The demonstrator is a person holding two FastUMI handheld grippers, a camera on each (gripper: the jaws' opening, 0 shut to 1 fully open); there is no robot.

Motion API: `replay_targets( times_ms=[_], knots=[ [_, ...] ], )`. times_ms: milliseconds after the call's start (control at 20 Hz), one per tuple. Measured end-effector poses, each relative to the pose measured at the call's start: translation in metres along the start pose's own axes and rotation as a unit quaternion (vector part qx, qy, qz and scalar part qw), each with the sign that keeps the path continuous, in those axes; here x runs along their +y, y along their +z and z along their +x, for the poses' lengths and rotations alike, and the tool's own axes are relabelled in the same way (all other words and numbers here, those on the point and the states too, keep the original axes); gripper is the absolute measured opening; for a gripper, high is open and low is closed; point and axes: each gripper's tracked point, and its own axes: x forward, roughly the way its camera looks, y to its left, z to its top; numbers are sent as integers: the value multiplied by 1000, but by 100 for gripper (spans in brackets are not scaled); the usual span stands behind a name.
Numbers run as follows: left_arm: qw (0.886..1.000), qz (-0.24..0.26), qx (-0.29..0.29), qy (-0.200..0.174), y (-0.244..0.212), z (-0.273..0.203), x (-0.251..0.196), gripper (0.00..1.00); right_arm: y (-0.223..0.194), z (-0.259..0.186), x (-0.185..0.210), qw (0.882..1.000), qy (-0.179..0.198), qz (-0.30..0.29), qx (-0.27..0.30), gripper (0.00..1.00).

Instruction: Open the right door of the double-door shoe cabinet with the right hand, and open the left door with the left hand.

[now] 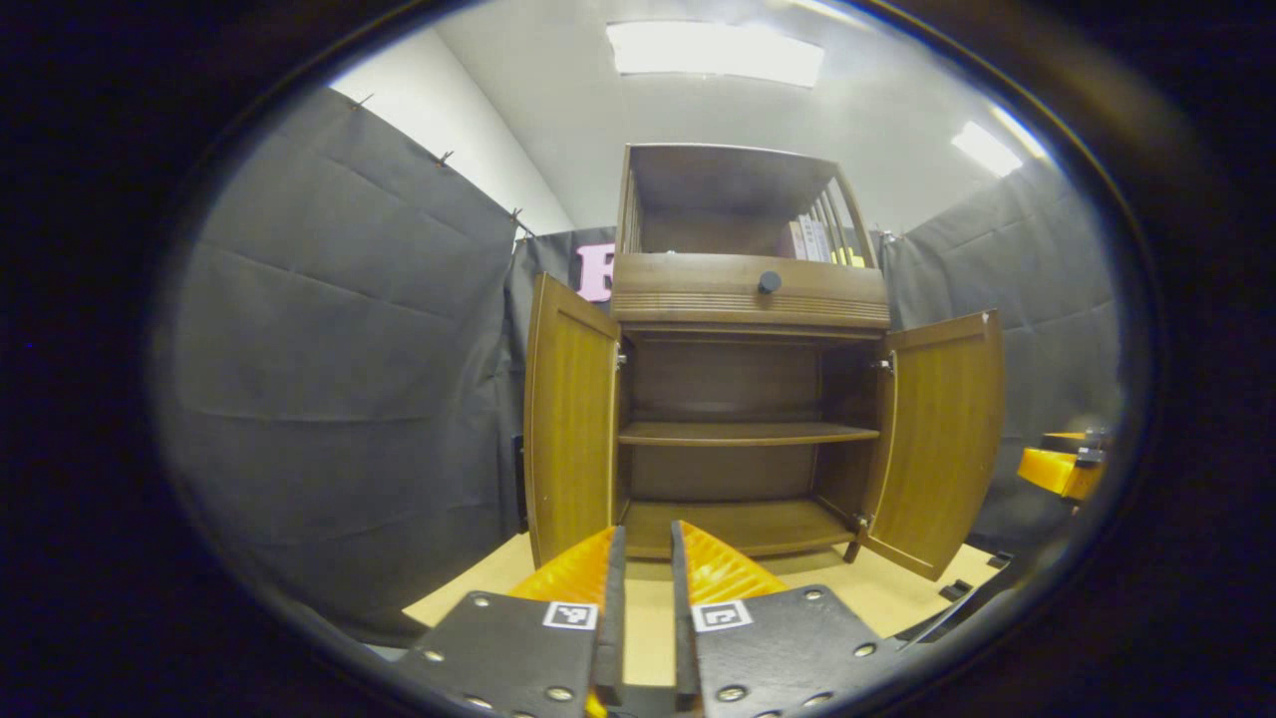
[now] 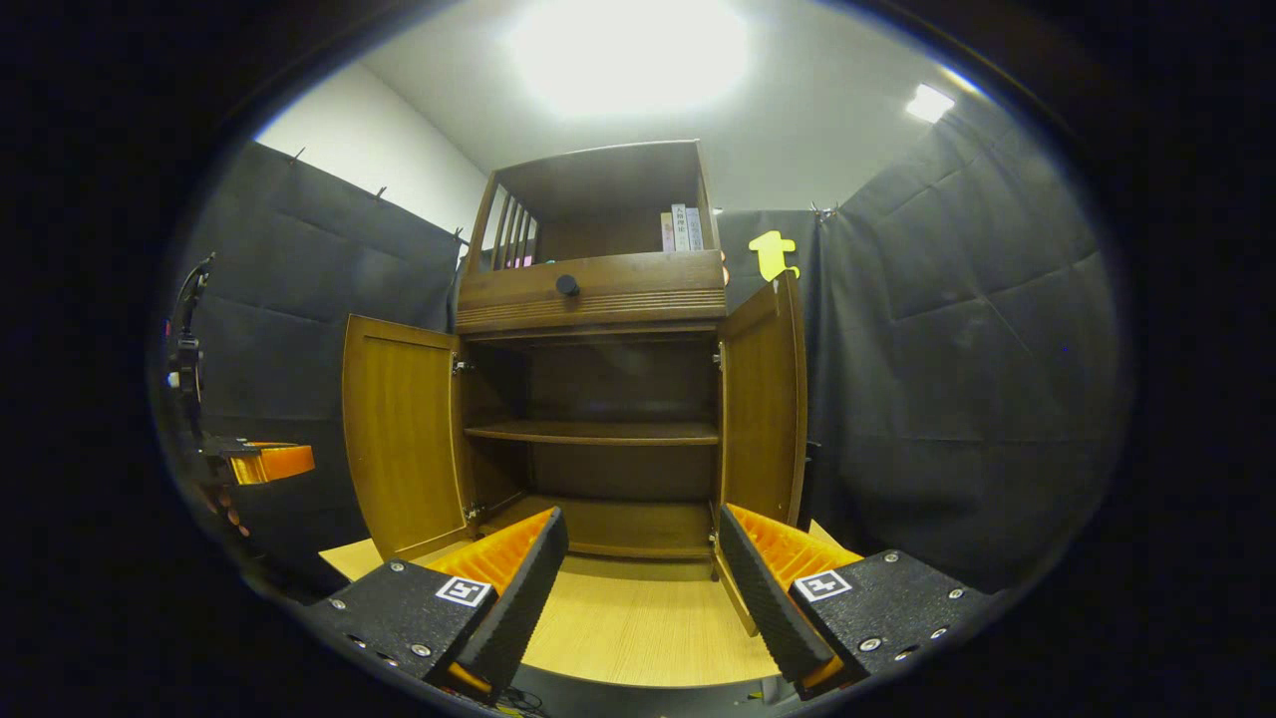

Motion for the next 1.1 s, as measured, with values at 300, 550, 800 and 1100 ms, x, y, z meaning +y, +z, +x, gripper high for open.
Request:
replay_targets(
  times_ms=[300,550,800,1100],
  knots=[
    [1000,4,-4,23,1,-19,17,81,1,-16,-1,1000,-6,4,0,94],
    [999,21,-5,37,2,-30,26,90,-2,-23,-4,1000,-17,11,1,94],
    [999,31,-10,36,6,-36,25,90,-2,-25,-7,1000,-26,17,1,94],
    [998,37,-21,39,10,-38,28,90,2,-25,-12,999,-39,15,-5,94]
  ],
)
